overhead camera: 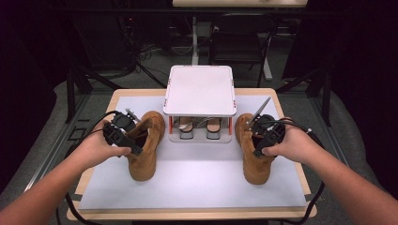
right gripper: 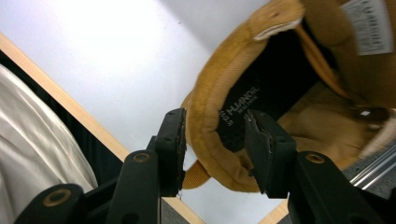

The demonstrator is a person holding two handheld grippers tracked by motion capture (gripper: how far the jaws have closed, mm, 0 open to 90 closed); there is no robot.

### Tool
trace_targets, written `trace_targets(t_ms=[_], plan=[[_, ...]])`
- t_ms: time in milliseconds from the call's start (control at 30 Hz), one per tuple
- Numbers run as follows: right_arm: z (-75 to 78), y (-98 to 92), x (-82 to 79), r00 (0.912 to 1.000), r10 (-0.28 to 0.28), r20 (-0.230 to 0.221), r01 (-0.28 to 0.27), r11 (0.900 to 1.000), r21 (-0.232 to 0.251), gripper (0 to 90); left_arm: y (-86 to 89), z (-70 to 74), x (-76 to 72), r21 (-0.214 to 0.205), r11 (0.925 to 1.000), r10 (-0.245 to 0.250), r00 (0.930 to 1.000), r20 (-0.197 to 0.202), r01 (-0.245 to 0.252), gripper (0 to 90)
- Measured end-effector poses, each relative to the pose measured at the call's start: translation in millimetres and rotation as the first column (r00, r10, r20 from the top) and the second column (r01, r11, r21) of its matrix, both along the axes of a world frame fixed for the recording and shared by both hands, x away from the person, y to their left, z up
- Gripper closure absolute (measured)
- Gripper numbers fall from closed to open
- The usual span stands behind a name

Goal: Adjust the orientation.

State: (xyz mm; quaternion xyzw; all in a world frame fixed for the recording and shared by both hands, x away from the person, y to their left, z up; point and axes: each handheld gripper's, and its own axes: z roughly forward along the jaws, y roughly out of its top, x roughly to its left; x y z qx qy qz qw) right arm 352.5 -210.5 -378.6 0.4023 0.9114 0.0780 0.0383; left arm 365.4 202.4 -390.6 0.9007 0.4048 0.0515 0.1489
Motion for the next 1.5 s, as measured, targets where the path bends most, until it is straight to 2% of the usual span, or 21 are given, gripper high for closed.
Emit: trace_targets(t_ms=[267, 433, 633, 733, 800, 833, 900, 1000, 1100, 1133, 1300, 1333, 1500], plan=[[13.8, -13.0, 3.5, 0.9983, -0.047, 0.034, 0.047, 0.9989, 0.004, 57.9, 12.9, 7.9, 5.0, 0.012, 0.999, 0.042, 0.999, 0.01, -0.043, 47.6], [17.9, -22.4, 8.5, 0.9959, -0.072, 0.054, 0.073, 0.9972, -0.016, 57.8, 23.2, 10.0, 10.6, 0.02, 0.9973, 0.07, 0.9974, 0.018, -0.071, 47.8], [20.7, -36.8, 15.6, 0.9898, -0.113, 0.088, 0.115, 0.9931, -0.022, 57.4, 34.4, 7.8, 18.7, 0.015, 0.9924, 0.122, 0.9922, 0.027, -0.122, 47.7], [20.8, -44.7, 19.5, 0.986, -0.136, 0.097, 0.139, 0.9899, -0.027, 56.6, 38.6, 6.2, 23.3, 0.021, 0.991, 0.132, 0.9908, 0.032, -0.132, 47.7], [19.2, -50.0, 21.7, 0.9819, -0.153, 0.112, 0.157, 0.9873, -0.027, 55.8, 40.4, 4.0, 26.6, 0.021, 0.9888, 0.147, 0.9886, 0.033, -0.148, 47.7], [19.8, -52.3, 23.0, 0.9819, -0.154, 0.109, 0.16, 0.986, -0.046, 55.6, 41.0, 2.7, 28.1, 0.02, 0.9881, 0.152, 0.9879, 0.031, -0.153, 47.7], [18.6, -56.9, 25.4, 0.9788, -0.169, 0.116, 0.175, 0.9837, -0.044, 55.2, 41.8, -0.1, 31.1, 0.025, 0.9875, 0.155, 0.9877, 0.021, -0.156, 47.9], [16.1, -63.1, 29.2, 0.976, -0.181, 0.121, 0.187, 0.9818, -0.035, 55.0, 41.3, -2.6, 33.7, 0.008, 0.9867, 0.162, 0.9866, 0.016, -0.162, 47.8], [13.3, -66.1, 32.1, 0.9757, -0.188, 0.114, 0.193, 0.9804, -0.039, 54.9, 38.0, -7.0, 35.2, 0.015, 0.9872, 0.159, 0.9873, 0.0, -0.159, 47.8], [10.9, -66.1, 32.1, 0.9725, -0.2, 0.119, 0.205, 0.9783, -0.029, 54.9, 36.7, -8.9, 35.7, 0.021, 0.9874, 0.157, 0.9876, -0.004, -0.157, 47.8], [2.2, -66.8, 34.0, 0.9767, -0.191, 0.098, 0.196, 0.9796, -0.043, 54.5, 31.0, -20.3, 39.4, 0.043, 0.9875, 0.153, 0.988, -0.025, -0.152, 47.9], [-0.6, -66.1, 33.5, 0.9747, -0.2, 0.101, 0.204, 0.9786, -0.031, 54.4, 30.7, -21.8, 40.2, 0.044, 0.9876, 0.152, 0.9879, -0.029, -0.151, 48.0], [-2.6, -65.6, 35.2, 0.9759, -0.2, 0.087, 0.203, 0.9791, -0.019, 53.4, 30.0, -33.6, 45.4, 0.043, 0.9861, 0.163, 0.9854, -0.049, -0.161, 48.8]])
